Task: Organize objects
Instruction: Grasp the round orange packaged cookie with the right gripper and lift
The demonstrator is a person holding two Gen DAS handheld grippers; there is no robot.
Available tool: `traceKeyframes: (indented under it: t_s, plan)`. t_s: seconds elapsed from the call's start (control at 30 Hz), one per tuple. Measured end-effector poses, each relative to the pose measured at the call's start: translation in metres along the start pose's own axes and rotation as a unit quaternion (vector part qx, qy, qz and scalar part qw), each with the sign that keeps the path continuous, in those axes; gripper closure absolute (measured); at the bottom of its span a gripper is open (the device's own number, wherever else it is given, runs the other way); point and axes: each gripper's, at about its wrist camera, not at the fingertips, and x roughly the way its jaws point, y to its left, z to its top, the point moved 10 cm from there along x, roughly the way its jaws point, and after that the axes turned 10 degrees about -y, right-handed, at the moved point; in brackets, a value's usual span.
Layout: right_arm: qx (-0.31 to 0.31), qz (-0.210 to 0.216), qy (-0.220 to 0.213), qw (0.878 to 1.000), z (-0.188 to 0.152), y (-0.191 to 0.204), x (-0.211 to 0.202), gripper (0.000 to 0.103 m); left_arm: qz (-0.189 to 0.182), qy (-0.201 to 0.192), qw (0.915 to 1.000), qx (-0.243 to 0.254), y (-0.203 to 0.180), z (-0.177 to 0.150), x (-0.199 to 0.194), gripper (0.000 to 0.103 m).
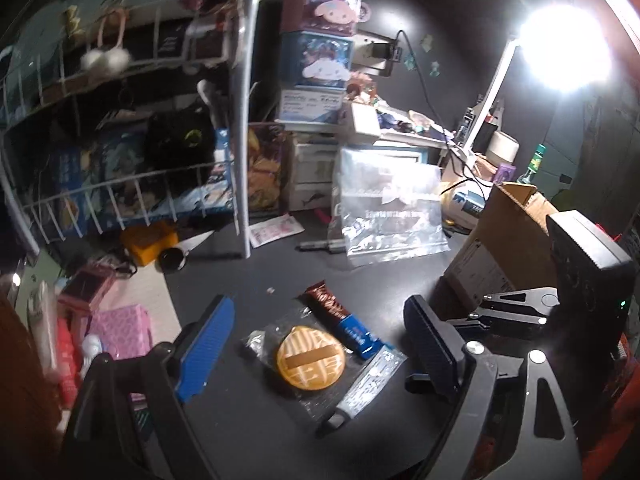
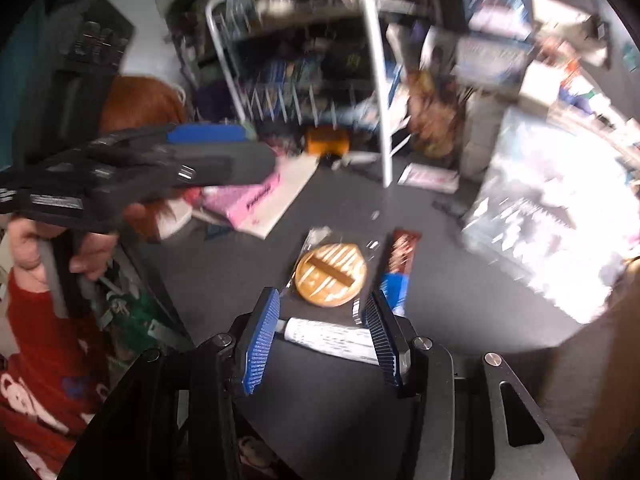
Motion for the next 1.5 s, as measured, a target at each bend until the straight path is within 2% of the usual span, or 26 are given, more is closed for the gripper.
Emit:
traceKeyframes:
  t_s: [0.07, 0.17, 0.43, 0.5, 0.77, 0.9, 0.93, 1.17, 1.27, 1.37, 1.5]
  plan:
    - [0.001, 0.001, 0.017, 1.0, -0.006, 0.002, 0.024, 0.059, 0.008, 0.006, 0.9998, -0.015, 0.016, -0.014, -0.001, 0.018]
    - [0.009, -0.005, 0.028, 1.0, -0.013, 0.002, 0.05, 0.033, 0.015, 0.013, 0.9993, -0.031, 0.032, -0.03, -0.003, 0.018]
    - [0.004, -0.028, 0.054, 0.998, -0.018, -0.001, 0.092, 0.029, 0.023, 0.026, 0.9981, -0.052, 0.054, -0.051, -0.001, 0.018]
    - [0.0, -0.03, 0.057, 0.998, -0.019, 0.001, 0.099, 0.022, 0.018, 0.028, 0.9977, -0.06, 0.057, -0.054, -0.001, 0.018]
    - [-0.037, -0.061, 0.06, 0.996, -0.022, 0.002, 0.112, 0.022, 0.017, 0.027, 0.9971, -0.07, 0.062, -0.054, -0.001, 0.018]
    - [-0.053, -0.068, 0.056, 0.995, -0.019, 0.004, 0.113, 0.038, 0.019, 0.029, 0.997, -0.069, 0.063, -0.056, -0.001, 0.018]
    - [-0.052, -0.066, 0.055, 0.995, -0.019, 0.004, 0.113, 0.038, 0.02, 0.03, 0.997, -0.069, 0.063, -0.056, -0.001, 0.018]
    - [-0.048, -0.045, 0.026, 0.997, -0.004, 0.016, 0.086, 0.039, 0.0, 0.03, 0.9978, -0.059, 0.047, -0.048, -0.001, 0.018]
    - [-0.045, -0.026, 0.002, 0.999, 0.012, 0.024, 0.057, 0.039, -0.043, 0.019, 0.9974, -0.055, 0.024, -0.035, -0.004, 0.018]
    - [-0.05, -0.017, -0.037, 0.998, 0.034, 0.028, 0.017, 0.039, -0.061, 0.009, 0.9972, -0.041, 0.005, -0.017, -0.006, 0.019]
    - [-0.058, -0.026, -0.076, 0.995, 0.057, 0.023, -0.029, 0.039, -0.125, -0.01, 0.9915, -0.037, -0.032, 0.018, -0.014, 0.03]
